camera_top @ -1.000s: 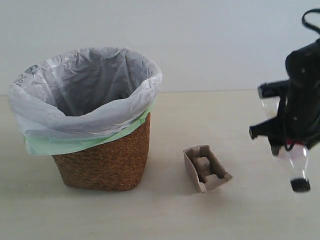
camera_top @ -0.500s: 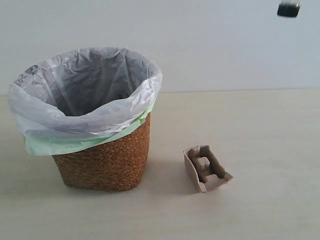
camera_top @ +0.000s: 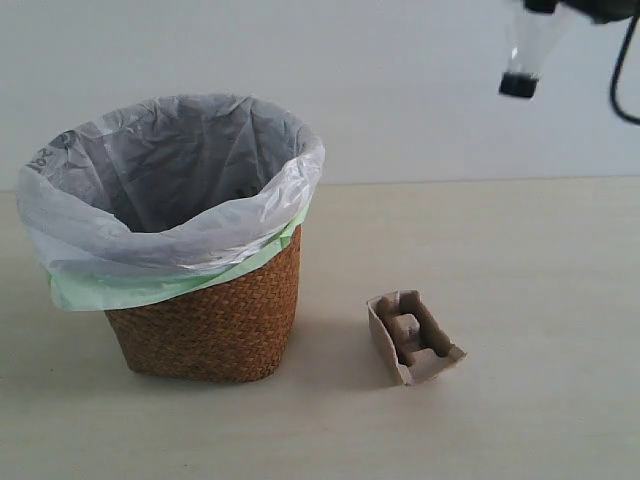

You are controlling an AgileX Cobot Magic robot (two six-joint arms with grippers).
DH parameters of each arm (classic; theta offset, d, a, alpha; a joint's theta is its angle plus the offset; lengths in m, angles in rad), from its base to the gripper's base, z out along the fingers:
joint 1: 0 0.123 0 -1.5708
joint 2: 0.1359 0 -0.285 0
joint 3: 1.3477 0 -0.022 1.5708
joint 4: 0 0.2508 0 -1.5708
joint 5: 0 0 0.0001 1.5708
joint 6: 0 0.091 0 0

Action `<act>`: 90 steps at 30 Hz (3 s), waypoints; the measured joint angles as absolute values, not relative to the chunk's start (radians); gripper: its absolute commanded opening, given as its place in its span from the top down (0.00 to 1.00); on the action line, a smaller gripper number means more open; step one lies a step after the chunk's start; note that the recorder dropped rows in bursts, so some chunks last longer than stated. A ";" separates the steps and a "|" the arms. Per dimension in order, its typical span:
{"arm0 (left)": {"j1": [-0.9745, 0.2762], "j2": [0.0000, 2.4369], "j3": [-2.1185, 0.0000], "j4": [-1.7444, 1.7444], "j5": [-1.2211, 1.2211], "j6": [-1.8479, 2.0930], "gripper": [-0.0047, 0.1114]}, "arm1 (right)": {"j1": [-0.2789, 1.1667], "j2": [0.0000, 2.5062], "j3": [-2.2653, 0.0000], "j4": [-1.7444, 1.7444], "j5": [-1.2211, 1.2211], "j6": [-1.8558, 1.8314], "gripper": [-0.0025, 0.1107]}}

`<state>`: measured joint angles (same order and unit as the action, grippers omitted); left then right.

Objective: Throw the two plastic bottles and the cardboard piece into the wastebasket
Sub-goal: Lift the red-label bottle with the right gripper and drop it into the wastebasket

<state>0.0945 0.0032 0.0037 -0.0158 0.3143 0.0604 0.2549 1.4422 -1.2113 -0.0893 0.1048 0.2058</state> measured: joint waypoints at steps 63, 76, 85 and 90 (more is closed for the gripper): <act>0.095 0.003 0.004 -0.016 0.314 0.060 0.03 | 0.621 1.596 -1.501 -0.079 0.319 -0.205 0.98; 0.095 0.003 0.004 -0.016 0.314 0.060 0.03 | 0.355 1.608 -1.573 -0.987 0.711 0.528 0.98; 0.095 0.003 0.004 -0.016 0.314 0.060 0.03 | 0.366 1.645 -1.577 0.065 0.657 0.202 0.96; 0.095 0.003 0.004 -0.016 0.314 0.060 0.03 | 0.465 1.652 -1.700 0.925 0.643 -0.359 0.39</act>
